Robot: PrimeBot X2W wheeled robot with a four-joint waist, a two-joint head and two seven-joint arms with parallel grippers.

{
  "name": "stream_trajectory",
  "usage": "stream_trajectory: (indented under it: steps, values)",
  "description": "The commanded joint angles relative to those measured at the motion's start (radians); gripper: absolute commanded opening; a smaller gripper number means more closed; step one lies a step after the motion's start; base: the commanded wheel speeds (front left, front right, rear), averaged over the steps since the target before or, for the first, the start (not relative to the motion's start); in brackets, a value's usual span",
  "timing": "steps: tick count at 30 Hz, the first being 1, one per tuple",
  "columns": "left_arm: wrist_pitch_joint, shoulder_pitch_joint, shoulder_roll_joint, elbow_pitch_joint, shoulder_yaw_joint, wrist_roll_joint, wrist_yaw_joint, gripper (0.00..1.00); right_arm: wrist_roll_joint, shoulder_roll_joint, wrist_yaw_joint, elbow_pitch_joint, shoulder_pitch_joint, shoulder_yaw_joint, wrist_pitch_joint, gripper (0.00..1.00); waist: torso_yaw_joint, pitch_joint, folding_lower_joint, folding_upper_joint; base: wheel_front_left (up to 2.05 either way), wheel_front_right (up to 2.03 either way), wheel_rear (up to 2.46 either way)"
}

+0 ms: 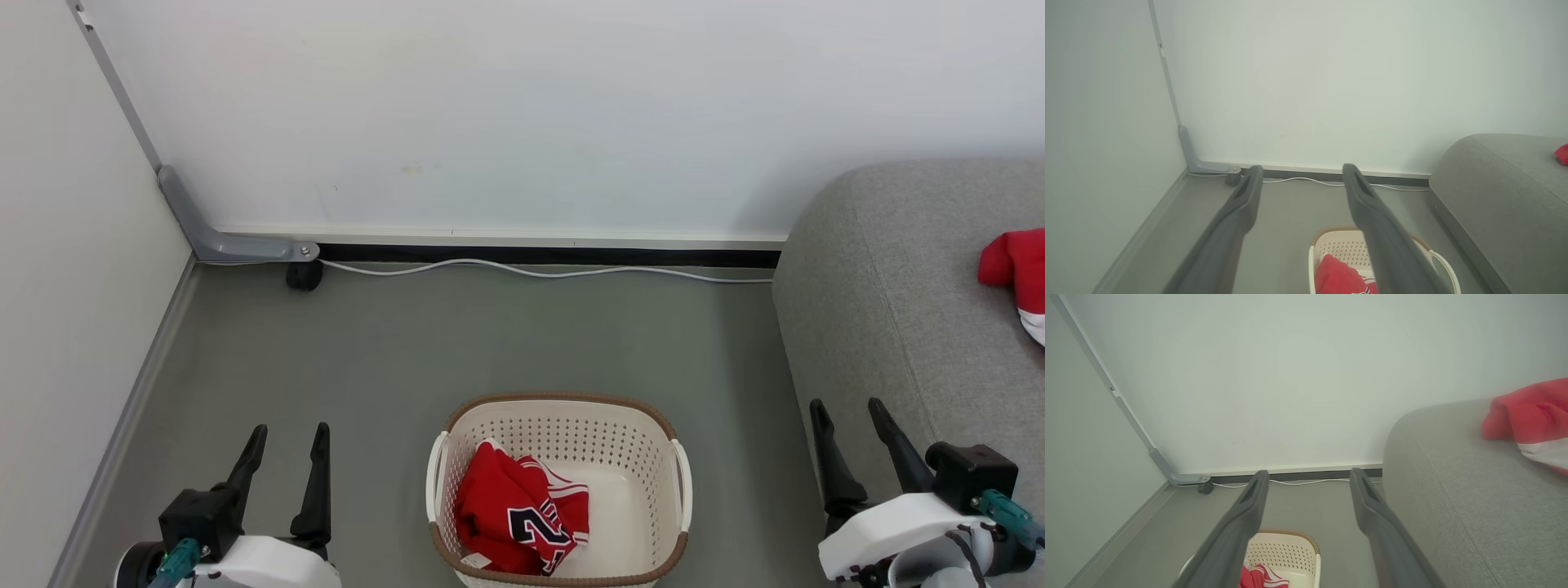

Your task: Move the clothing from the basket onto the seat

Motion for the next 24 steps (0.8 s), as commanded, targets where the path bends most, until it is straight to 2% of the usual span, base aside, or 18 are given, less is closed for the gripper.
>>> stream_trajectory:
  steps: [1, 24]
  values:
    - [-0.006, -0.010, 0.008, -0.033, 0.035, 0.009, 0.007, 1.00, -0.011, -0.003, 0.003, -0.030, -0.006, 0.020, -0.006, 1.00, 0.001, 0.000, 0.0000, 0.0000, 0.00, 0.00, 0.00]
    - [-0.006, 0.036, 0.006, -0.091, 0.003, 0.002, 0.033, 1.00, -0.042, 0.040, 0.003, -0.036, -0.011, 0.008, -0.006, 1.00, -0.029, 0.006, 0.0000, 0.0000, 0.00, 0.00, 0.00]
